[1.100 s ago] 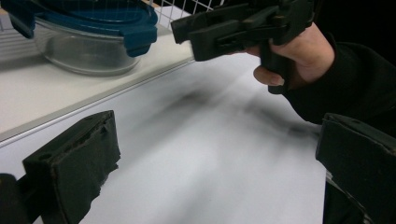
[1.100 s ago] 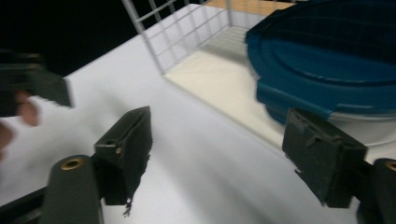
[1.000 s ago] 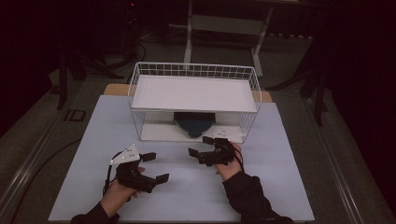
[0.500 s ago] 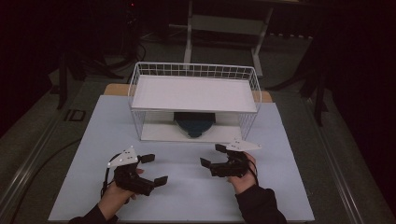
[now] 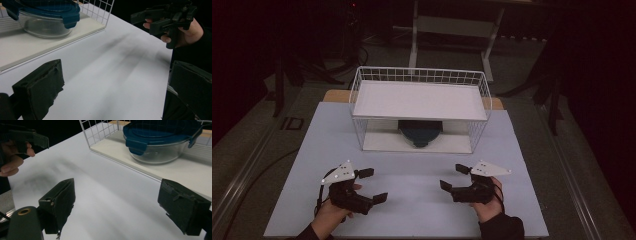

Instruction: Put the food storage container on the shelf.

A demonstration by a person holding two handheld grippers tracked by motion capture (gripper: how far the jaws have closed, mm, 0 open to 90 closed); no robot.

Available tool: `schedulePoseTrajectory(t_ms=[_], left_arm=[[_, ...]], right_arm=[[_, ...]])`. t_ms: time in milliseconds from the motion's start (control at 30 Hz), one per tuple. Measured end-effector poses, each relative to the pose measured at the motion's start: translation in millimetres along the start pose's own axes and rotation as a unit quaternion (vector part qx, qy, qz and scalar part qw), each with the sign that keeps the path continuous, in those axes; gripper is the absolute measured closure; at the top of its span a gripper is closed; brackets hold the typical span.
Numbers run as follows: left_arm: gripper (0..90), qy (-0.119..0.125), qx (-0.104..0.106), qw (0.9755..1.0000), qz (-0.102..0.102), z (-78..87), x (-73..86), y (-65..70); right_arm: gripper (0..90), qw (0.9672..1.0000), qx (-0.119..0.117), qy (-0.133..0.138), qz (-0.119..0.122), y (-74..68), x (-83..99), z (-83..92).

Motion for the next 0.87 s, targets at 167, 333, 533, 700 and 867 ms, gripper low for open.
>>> schedulePoseTrajectory(t_ms=[167, 333, 533, 700, 867], left_arm=[[0.0, 0.000, -0.001, 1.0000, -0.002, 5.3, 3.9, 2.2], [0.0, -0.003, -0.001, 1.0000, -0.001, 6.8, 8.0, 3.2], [0.0, -0.010, 0.002, 0.9999, -0.003, 3.8, 11.7, 2.0], [0.0, -0.013, -0.001, 0.9999, -0.012, 2.4, 12.4, 3.3], [0.0, -0.012, 0.002, 0.9998, -0.014, 1.4, 12.5, 4.2]], right_arm=[[14.5, 1.0000, 0.003, 0.003, -0.001, 0.6, 7.6, 13.4], [14.7, 0.9999, 0.004, 0.002, -0.016, 3.3, 19.7, 25.7], [15.1, 0.9997, 0.015, -0.009, -0.014, 7.6, 31.8, 28.0], [15.1, 0.9998, 0.010, -0.012, -0.013, 7.7, 33.4, 25.3], [15.1, 0.9998, 0.007, -0.013, -0.015, 8.6, 34.9, 23.8]])
Point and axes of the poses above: each handheld gripper's, and its own axes: z roughly backward along the jaws, x roughly out of its underside, y roughly to its right, the point moved 3 cm from there along -z, roughly forward along the jaws, and after that the axes turned 7 degrees about z, right-handed, at the moved point
